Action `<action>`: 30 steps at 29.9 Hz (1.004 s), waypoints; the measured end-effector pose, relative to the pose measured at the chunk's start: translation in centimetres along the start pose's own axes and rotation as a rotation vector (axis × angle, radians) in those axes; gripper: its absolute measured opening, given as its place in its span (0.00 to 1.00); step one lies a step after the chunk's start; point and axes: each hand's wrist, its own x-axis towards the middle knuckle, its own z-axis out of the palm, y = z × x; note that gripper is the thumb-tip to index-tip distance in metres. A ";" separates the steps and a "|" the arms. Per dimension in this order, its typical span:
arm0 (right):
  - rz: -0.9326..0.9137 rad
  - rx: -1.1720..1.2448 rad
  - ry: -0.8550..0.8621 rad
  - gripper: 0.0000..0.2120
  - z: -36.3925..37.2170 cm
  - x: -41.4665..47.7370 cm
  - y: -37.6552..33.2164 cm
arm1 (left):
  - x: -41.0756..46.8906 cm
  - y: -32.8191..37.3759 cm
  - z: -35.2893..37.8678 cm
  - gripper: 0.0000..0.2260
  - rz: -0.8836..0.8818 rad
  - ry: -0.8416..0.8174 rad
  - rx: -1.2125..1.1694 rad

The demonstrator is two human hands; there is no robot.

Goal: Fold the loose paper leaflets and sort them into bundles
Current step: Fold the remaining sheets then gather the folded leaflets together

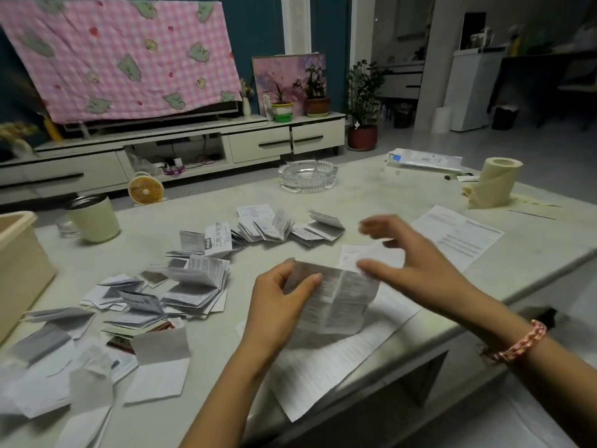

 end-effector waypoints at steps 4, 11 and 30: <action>-0.022 -0.057 -0.274 0.17 1.7 -0.2 0.2 | -0.5 0.8 0.0 0.05 0.065 -0.118 -0.028; 0.390 0.682 -0.094 0.03 1.3 0.4 -0.2 | -0.6 1.5 -0.1 0.23 -0.269 0.063 -0.140; 0.406 0.601 -0.191 0.16 2.8 0.3 -0.5 | 0.0 0.7 -0.5 0.08 -0.501 0.045 -0.440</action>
